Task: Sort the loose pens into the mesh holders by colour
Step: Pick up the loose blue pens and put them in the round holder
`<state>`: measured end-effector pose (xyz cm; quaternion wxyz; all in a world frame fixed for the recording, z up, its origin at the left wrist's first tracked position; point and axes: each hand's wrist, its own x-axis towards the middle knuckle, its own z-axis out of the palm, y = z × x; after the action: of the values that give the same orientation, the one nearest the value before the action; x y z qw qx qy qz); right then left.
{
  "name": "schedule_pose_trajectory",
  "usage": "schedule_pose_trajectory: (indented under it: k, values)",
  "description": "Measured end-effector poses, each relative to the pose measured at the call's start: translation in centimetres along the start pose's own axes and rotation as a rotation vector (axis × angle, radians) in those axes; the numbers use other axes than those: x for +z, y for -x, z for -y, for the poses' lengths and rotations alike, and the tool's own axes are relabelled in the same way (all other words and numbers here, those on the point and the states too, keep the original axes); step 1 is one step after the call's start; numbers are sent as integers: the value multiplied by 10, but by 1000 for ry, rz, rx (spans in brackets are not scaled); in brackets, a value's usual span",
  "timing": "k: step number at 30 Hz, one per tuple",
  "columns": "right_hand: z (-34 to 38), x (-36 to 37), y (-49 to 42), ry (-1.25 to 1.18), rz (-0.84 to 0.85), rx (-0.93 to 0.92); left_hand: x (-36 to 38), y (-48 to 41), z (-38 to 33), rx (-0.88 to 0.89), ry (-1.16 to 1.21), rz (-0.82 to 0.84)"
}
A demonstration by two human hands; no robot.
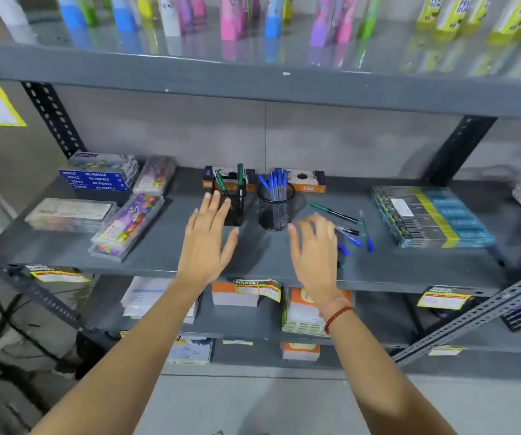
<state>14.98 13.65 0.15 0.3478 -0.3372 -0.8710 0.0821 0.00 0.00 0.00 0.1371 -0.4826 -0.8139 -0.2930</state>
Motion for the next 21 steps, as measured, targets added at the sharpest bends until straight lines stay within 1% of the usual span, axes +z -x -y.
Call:
schedule_pose_trajectory:
  k: [2,4,6,8,10,13,17,19,21]
  values:
    - [-22,5,-10,76,127,159,10,-2,10,-23,-5,99]
    - [-47,8,-22,190,252,313,23,2,24,-20,-54,247]
    - [-65,11,-27,264,337,410,37,9,34,-8,-99,368]
    - [-76,13,-30,285,456,498,45,13,41,-27,-110,441]
    - [-84,14,-35,264,519,579,53,16,46,-62,-123,482]
    - [-86,19,-38,262,502,583,60,14,48,-95,-126,483]
    - [-85,22,-41,237,479,603,61,13,54,-81,-103,450]
    - [-85,18,-45,180,403,634,60,17,55,-72,-71,429]
    - [-81,10,-54,77,293,606,61,22,55,-68,-64,399]
